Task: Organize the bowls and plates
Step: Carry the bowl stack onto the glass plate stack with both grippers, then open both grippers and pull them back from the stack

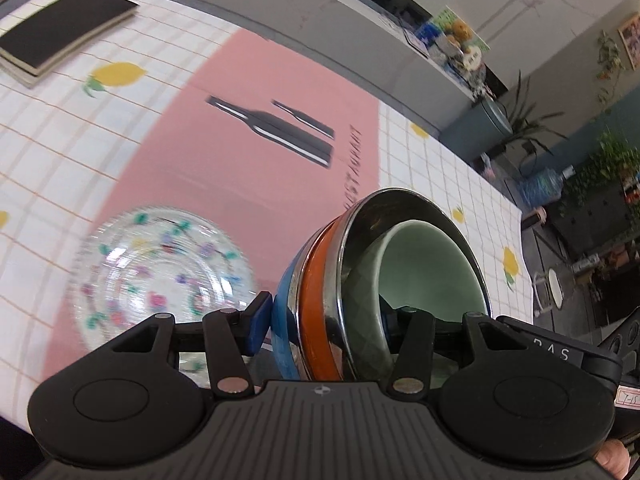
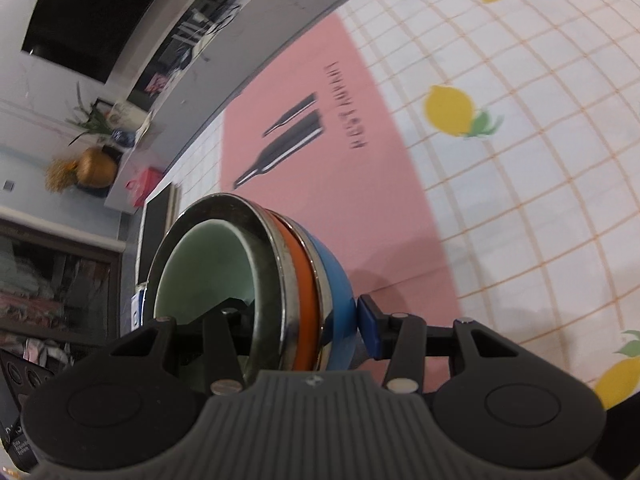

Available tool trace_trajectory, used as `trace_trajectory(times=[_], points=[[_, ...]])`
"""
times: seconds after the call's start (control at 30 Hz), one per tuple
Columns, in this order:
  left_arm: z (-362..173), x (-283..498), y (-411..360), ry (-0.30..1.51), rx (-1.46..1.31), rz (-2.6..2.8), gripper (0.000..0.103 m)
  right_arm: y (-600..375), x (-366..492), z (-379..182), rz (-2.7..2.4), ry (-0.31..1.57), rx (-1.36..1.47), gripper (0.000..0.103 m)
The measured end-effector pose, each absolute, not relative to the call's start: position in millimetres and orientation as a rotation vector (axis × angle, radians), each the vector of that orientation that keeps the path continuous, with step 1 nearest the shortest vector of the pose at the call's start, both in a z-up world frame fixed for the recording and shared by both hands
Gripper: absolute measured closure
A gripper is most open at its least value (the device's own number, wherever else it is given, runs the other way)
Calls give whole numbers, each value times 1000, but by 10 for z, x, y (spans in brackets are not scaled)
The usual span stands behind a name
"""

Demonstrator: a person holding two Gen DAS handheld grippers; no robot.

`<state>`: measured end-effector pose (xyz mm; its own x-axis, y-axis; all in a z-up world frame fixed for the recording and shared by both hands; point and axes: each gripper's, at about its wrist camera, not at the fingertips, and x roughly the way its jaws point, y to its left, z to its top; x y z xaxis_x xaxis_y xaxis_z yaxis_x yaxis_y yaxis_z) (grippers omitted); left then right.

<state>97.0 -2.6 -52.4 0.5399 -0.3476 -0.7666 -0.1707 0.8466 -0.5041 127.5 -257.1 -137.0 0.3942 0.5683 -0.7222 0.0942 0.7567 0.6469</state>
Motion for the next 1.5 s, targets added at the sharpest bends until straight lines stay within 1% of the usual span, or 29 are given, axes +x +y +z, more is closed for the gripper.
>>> trace_trajectory(times=[0.27, 0.7, 1.27, 1.5], points=[[-491, 854, 363, 992, -618, -37, 46, -2126, 1315, -1352, 407, 1173, 630, 57], [-679, 735, 820, 1003, -701, 45, 46, -1621, 1432, -1517, 458, 1245, 563, 57], [-1014, 772, 988, 1052, -761, 61, 46, -1424, 1566, -1788, 448, 1293, 507, 58], [-1009, 789, 968, 1039, -744, 57, 46, -1458, 1578, -1810, 453, 1271, 522, 58]])
